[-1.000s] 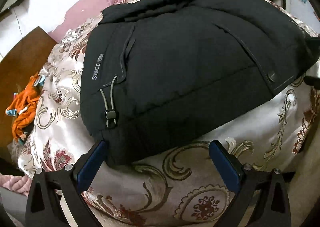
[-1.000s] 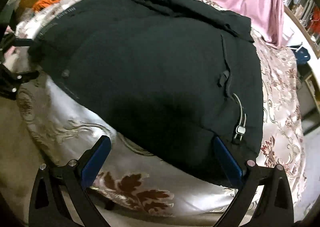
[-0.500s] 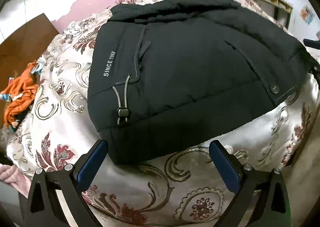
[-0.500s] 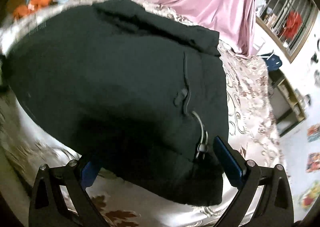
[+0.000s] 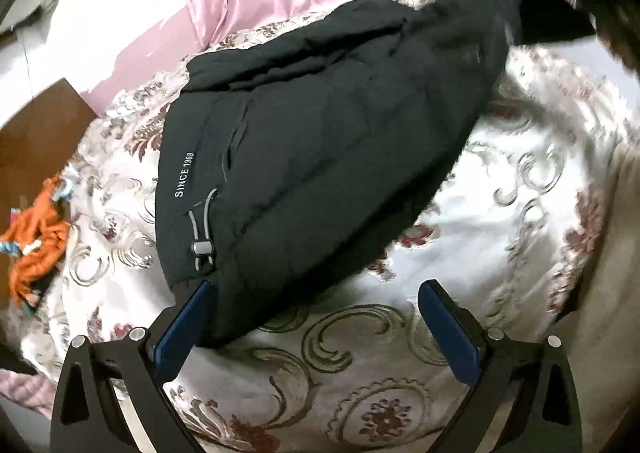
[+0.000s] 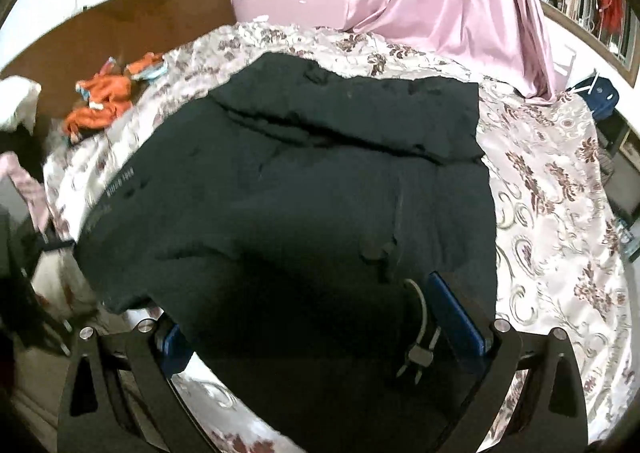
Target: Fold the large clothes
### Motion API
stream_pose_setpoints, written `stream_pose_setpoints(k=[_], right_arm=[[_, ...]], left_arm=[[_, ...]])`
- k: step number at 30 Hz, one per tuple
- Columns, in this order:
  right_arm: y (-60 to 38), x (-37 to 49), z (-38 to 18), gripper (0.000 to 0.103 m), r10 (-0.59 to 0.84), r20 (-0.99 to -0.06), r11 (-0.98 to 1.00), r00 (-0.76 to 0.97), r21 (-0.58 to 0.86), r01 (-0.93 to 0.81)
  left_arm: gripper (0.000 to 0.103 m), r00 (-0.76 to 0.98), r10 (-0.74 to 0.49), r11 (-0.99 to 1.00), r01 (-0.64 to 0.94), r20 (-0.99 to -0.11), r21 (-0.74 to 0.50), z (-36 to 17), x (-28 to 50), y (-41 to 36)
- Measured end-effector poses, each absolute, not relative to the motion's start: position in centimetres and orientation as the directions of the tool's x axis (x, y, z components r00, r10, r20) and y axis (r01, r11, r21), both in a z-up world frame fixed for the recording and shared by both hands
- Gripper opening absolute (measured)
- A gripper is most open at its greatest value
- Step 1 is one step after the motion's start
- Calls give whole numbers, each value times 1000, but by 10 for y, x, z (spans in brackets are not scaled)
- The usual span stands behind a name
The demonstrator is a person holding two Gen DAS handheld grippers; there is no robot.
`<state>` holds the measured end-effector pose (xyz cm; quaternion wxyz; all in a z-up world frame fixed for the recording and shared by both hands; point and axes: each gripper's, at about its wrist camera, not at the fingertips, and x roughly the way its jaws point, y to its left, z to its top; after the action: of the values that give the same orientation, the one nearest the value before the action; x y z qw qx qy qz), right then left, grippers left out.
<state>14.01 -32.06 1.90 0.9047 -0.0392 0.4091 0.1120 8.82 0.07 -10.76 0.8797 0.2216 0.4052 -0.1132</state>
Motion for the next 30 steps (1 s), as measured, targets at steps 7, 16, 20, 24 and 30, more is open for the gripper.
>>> stream_pose_setpoints(k=[7, 16, 20, 24, 30], right_arm=[[-321, 154, 31, 100, 193, -727, 973, 660, 55, -224], [-328, 132, 15, 100, 130, -744, 969, 655, -46, -244], [-327, 112, -15, 100, 39, -775, 959, 631, -149, -242], [-321, 94, -53, 99, -71, -804, 925, 590, -275, -263], [-315, 73, -71, 62, -229, -745, 856, 626, -461, -235]], left_arm=[[102, 701, 151, 864, 249, -697, 438, -110, 101, 0], [83, 778, 256, 856, 93, -573, 508, -89, 115, 18], [72, 786, 250, 857, 91, -565, 506, -86, 120, 18], [54, 796, 236, 847, 113, -558, 519, -87, 116, 12], [22, 813, 214, 826, 146, -541, 545, -89, 107, 0]])
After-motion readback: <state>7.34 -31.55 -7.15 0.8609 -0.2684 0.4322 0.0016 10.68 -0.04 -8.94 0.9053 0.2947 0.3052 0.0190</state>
